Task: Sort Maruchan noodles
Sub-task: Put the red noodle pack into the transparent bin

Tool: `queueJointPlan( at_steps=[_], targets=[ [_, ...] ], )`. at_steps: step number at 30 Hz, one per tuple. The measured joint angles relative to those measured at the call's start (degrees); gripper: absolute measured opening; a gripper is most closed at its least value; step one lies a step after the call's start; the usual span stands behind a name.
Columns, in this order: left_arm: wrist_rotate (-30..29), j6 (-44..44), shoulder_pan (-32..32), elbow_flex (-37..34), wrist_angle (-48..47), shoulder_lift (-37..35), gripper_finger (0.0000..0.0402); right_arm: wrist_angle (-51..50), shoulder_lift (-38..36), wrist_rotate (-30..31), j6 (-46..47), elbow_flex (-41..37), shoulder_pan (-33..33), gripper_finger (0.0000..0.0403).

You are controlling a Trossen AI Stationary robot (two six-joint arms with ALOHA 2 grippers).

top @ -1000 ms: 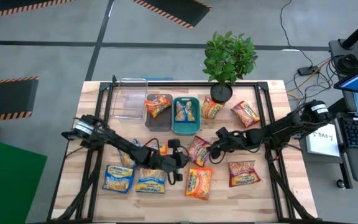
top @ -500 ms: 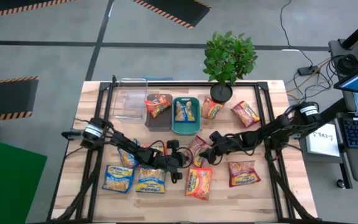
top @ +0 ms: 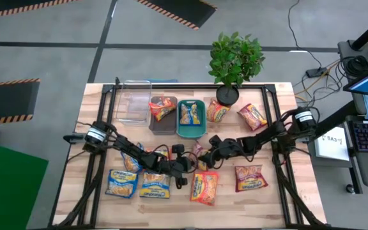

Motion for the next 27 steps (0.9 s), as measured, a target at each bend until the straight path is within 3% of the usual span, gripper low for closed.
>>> queueJointPlan(
  at_steps=[4,10,20,27],
  targets=[
    [0.0,0.9,-0.9,0.0,-1.7,-1.6,0.0,-0.5,-0.9,-0.8,-0.8,0.2,0.0,0.0139],
    [-2.8,4.3,-2.8,-0.1,-10.5,-10.3,0.0,-3.0,-5.7,-1.7,-4.8,0.2,0.0,0.0038],
    [-8.6,10.1,-5.0,-9.2,-13.8,-31.3,0.0,-3.0,-13.1,-2.5,-14.9,2.1,0.6,0.0037],
    [-8.7,19.7,-5.0,-20.3,3.2,-47.0,0.0,-4.4,-13.1,-2.1,-28.1,12.6,-1.7,0.0037]
  ],
)
